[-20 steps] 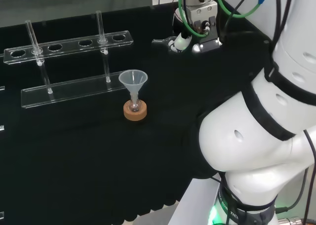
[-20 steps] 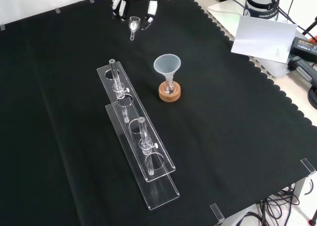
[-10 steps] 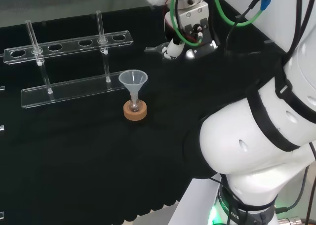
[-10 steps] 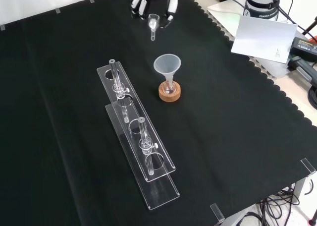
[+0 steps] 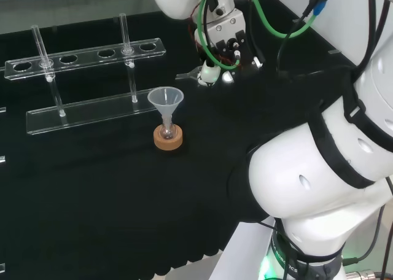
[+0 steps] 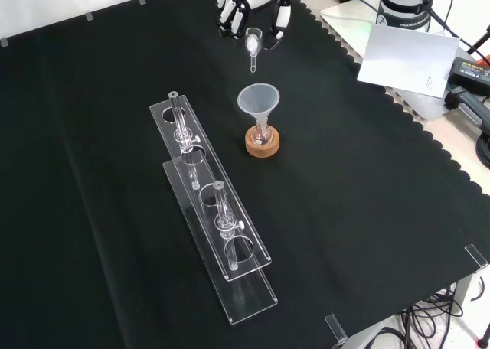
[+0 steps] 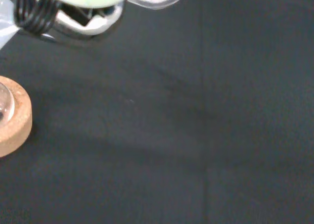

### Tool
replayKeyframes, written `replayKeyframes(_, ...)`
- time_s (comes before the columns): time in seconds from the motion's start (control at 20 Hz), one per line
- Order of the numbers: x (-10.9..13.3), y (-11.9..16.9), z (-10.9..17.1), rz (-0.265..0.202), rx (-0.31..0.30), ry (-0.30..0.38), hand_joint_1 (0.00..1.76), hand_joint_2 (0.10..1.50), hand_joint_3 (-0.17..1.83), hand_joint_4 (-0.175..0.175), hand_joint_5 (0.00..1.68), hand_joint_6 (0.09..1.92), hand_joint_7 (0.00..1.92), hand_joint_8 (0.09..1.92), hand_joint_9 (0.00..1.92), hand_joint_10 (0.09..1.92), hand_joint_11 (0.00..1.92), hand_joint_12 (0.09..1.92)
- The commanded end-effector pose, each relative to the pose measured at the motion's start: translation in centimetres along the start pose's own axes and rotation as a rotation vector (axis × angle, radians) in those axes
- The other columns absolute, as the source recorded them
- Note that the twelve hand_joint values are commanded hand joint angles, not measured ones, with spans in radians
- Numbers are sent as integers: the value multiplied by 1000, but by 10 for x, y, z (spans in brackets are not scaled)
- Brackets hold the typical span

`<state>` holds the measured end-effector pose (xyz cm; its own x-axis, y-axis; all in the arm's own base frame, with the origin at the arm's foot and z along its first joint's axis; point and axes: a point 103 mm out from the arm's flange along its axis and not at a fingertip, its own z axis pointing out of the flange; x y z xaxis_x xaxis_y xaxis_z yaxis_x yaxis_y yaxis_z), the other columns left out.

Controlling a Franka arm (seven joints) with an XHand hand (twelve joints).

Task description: Pour all the NaCl from the weighing funnel into the round-bottom flask.

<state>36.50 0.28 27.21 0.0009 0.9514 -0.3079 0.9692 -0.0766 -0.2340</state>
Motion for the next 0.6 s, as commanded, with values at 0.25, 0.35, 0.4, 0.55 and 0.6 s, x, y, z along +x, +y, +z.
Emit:
replayKeyframes(0.25,5,4,6,-18,53,-60,1134,647,634,175,1328,563,786,614,1158,230,925,983)
replayKeyframes(0.35,7,6,6,-25,54,-82,1134,647,634,175,1328,564,785,614,1158,229,925,983)
replayKeyframes(0.4,7,6,7,-28,54,-87,1134,647,634,175,1328,565,785,613,1157,228,925,983)
replayKeyframes(0.55,11,7,5,-40,59,-107,1134,647,634,175,1327,566,784,613,1156,226,925,983)
replayKeyframes(0.6,13,8,4,-40,69,-115,1134,647,634,175,1327,566,783,613,1156,225,925,983)
